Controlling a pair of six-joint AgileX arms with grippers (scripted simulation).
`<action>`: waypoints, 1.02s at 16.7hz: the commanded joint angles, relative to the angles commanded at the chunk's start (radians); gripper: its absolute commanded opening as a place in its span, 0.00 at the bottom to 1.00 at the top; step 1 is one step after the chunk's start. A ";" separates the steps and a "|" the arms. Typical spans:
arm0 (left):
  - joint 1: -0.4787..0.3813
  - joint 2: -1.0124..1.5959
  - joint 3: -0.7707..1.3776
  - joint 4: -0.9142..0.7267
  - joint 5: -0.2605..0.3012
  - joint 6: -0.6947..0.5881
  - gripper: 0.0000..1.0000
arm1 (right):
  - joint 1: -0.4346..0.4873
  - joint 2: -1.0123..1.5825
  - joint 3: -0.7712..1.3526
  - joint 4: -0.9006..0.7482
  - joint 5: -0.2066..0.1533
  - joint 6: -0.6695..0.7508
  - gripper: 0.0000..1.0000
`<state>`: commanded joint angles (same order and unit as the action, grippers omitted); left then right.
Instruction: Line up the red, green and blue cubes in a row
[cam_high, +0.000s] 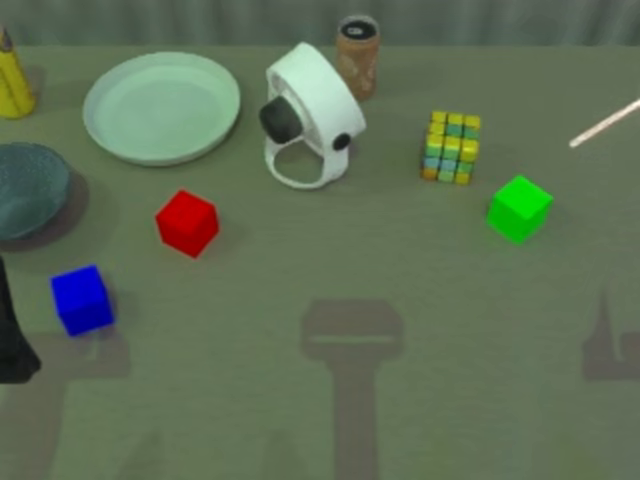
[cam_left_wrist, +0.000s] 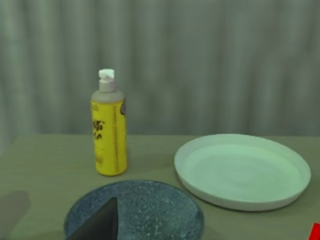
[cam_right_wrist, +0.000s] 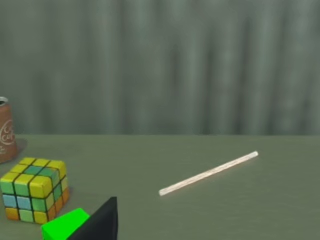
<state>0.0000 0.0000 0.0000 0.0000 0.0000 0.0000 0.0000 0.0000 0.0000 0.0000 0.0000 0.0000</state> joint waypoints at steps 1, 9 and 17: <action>0.000 0.000 0.000 0.000 0.000 0.000 1.00 | 0.000 0.000 0.000 0.000 0.000 0.000 1.00; -0.034 0.293 0.280 -0.180 -0.006 0.033 1.00 | 0.000 0.000 0.000 0.000 0.000 0.000 1.00; -0.143 1.132 0.999 -0.638 0.000 0.133 1.00 | 0.000 0.000 0.000 0.000 0.000 0.000 1.00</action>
<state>-0.1427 1.1321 0.9987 -0.6382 0.0002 0.1331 0.0000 0.0000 0.0000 0.0000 0.0000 0.0000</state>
